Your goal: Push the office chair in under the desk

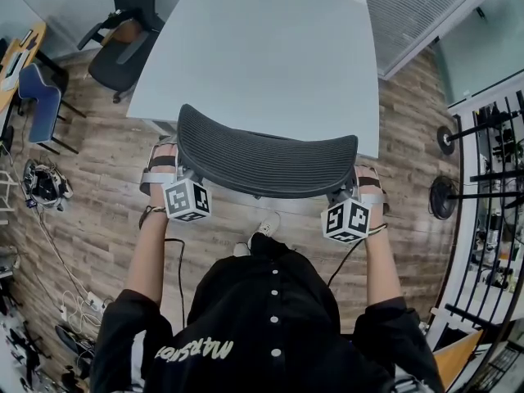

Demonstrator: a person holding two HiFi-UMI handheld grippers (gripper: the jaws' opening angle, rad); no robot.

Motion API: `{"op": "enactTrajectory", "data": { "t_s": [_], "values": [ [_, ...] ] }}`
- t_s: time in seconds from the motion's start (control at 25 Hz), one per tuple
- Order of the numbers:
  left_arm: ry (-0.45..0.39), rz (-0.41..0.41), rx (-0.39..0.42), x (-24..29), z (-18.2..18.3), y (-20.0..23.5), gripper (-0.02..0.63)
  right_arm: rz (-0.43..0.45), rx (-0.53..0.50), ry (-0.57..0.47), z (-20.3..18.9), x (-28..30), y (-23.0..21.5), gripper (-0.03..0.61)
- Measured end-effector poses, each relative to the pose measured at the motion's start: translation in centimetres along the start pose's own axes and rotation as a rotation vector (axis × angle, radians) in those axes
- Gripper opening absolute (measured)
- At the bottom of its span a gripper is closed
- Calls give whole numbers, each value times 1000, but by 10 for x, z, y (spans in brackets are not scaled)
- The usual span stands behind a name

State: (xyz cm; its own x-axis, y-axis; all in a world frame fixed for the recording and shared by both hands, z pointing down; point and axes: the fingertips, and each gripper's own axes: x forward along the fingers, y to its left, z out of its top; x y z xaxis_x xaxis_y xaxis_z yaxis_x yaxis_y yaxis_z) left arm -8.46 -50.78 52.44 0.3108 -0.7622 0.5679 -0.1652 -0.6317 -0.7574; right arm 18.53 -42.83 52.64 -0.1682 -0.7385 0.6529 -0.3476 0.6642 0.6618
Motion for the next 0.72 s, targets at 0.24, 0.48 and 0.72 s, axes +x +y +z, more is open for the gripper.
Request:
{"op": "enactTrajectory", "data": {
  "t_s": [0.24,0.48,0.72],
  "values": [
    [3,1,-2,5,4,3,313,0,-5,-9,-4,4,-7,259],
    [9,0,0,10,3,5,313,-7,-3,-19,-3,8,-10,261],
    [17,4,2,11,3,7,313,-18,-1,-27,-2,8,-13,264]
  ]
}}
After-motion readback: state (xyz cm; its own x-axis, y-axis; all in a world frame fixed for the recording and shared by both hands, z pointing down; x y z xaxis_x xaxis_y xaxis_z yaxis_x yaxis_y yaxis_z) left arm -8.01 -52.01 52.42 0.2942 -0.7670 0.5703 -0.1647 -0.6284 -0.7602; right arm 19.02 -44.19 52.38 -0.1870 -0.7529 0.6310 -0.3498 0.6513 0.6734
